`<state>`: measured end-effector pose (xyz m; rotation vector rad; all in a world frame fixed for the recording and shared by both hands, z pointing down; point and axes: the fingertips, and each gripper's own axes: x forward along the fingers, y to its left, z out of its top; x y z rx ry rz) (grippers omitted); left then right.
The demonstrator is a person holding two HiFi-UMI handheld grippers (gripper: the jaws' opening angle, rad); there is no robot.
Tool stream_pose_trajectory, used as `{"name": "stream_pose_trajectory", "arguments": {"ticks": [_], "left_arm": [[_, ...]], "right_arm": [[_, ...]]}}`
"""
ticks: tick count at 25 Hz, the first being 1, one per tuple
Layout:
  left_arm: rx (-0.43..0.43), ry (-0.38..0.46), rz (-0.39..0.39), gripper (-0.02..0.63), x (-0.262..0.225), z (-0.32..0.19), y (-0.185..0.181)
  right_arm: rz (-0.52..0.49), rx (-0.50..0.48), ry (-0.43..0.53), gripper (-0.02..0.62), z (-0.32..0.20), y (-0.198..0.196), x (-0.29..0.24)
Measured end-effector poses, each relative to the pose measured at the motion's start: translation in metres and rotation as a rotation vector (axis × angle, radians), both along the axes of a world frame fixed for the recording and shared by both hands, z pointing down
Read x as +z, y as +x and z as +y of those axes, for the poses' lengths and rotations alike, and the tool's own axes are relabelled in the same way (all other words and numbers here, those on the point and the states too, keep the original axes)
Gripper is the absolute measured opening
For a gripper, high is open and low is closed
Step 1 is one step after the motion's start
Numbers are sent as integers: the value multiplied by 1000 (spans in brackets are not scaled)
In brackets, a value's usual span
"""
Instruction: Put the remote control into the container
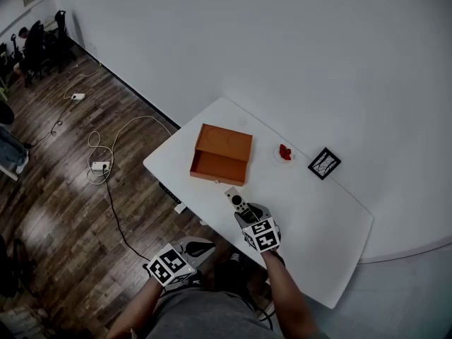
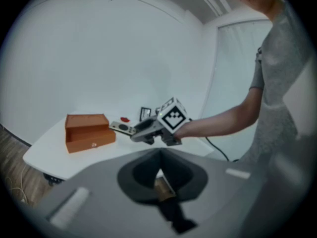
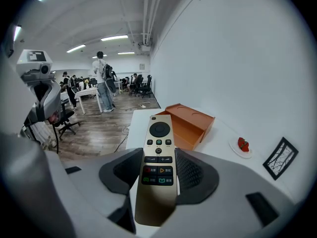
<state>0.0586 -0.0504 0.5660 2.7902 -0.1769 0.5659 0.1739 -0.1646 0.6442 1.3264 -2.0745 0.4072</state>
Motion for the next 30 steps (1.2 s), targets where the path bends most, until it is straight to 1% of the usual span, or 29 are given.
{"name": "stream_pose_trajectory", "arguments": {"ticks": [6, 11, 20, 25, 30], "left_arm": [[2, 19, 4, -2, -3, -1, -3], [-22, 34, 8, -1, -7, -13, -12], [-33, 43, 19, -2, -12, -14, -18], [-36, 36, 16, -2, -9, -12, -21], [-61, 33, 18, -1, -10, -17, -28]], "right_arm": [[4, 7, 61, 213, 11, -4, -27], [9, 10, 95, 213, 16, -6, -44], [10, 15, 104, 213, 26, -7, -49], [21, 1, 106, 213, 22, -10, -51], [28, -24, 96, 213, 19, -15, -50]]}}
